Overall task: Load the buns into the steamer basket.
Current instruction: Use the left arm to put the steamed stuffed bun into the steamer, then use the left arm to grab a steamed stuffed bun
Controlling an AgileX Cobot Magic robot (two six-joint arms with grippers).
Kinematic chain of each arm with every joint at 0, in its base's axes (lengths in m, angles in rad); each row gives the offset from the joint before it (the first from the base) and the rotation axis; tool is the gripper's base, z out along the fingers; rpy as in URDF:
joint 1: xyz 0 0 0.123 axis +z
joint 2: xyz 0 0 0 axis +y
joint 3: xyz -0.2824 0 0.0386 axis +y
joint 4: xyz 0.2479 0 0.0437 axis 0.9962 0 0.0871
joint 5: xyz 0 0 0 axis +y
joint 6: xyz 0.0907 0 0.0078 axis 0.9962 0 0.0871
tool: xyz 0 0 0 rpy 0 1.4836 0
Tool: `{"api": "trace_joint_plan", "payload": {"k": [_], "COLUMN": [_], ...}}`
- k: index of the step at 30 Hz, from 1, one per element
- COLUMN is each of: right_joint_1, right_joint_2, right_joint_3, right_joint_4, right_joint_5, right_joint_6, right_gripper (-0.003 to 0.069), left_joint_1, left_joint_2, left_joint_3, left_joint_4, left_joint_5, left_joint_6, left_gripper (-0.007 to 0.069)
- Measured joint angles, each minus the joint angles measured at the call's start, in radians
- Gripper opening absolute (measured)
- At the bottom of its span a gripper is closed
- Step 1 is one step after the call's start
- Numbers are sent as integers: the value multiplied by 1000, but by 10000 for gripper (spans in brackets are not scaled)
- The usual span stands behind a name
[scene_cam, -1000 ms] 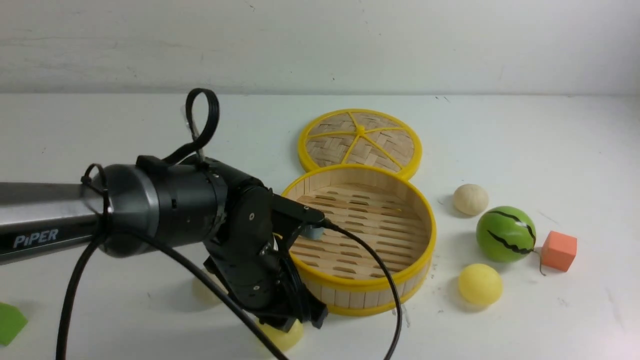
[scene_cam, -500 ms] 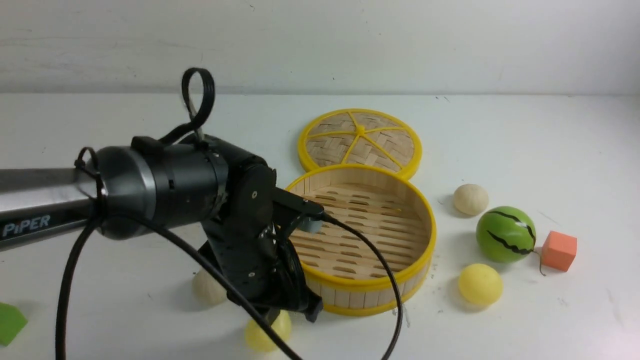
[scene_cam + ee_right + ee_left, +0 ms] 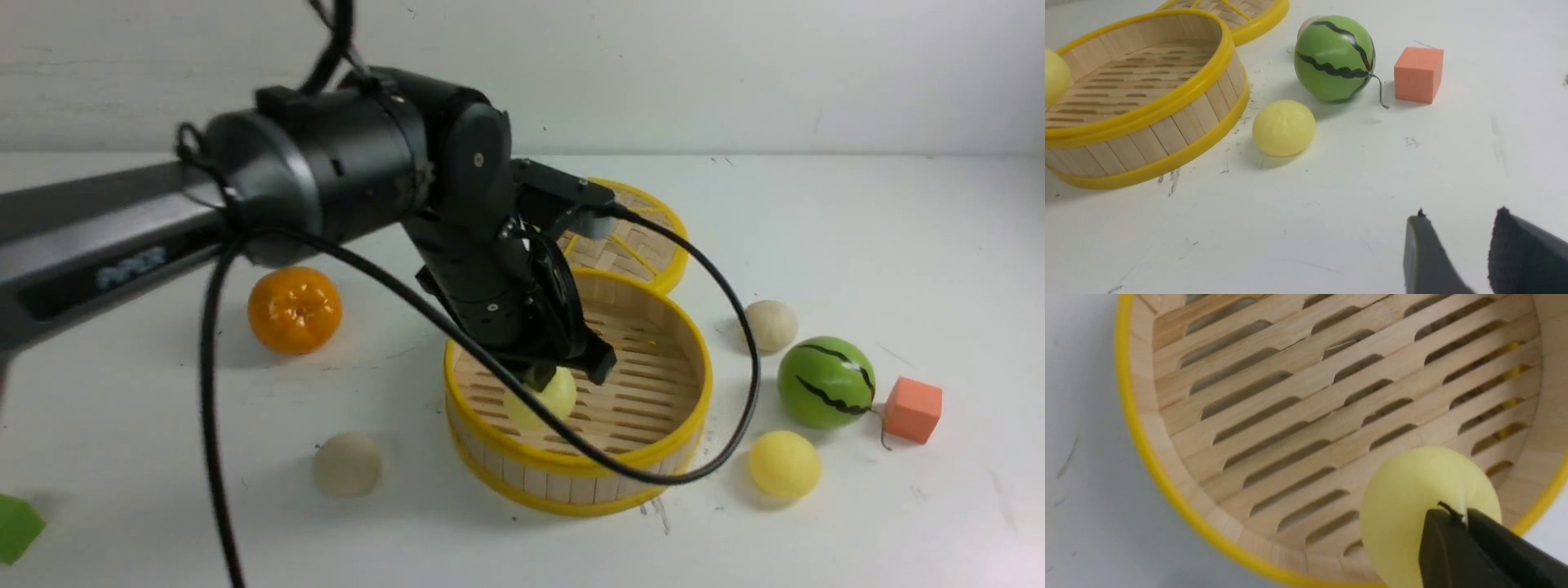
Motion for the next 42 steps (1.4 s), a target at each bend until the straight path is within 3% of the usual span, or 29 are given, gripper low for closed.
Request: {"api": "trace_joint_plan", "payload": {"k": [4, 7, 12, 15, 18, 22, 27, 34, 38, 42], "right_joint_1": [0, 0, 0, 0, 0, 0, 0, 0, 0, 0], "right_joint_2": [0, 0, 0, 0, 0, 0, 0, 0, 0, 0], "right_joint_3": [0, 0, 0, 0, 0, 0, 0, 0, 0, 0], "right_joint_4": [0, 0, 0, 0, 0, 0, 0, 0, 0, 0], "right_joint_5": [0, 0, 0, 0, 0, 0, 0, 0, 0, 0], "right_joint_6": [0, 0, 0, 0, 0, 0, 0, 0, 0, 0], "right_gripper": [239, 239, 239, 239, 241, 241, 241, 241, 241, 241], "left_joint_1": [0, 0, 0, 0, 3, 53, 149, 248, 290, 318], "left_joint_2": [102, 142, 126, 51, -61, -208, -285, -257, -236, -200], "left_joint_3": [-61, -107, -162, -176, -158, 13, 284, 421, 421, 421], "left_joint_4": [-1, -1, -1, 24, 96, 167, 139, 68, 45, 2], "left_joint_5": [11, 49, 116, 210, 294, 307, 203, -22, -89, -119], "left_joint_6": [2, 2, -10, -82, -147, -205, -218, -155, -145, -105], "left_gripper": [1, 67, 281, 356, 328, 161, -13, -1, 74, 194]}}
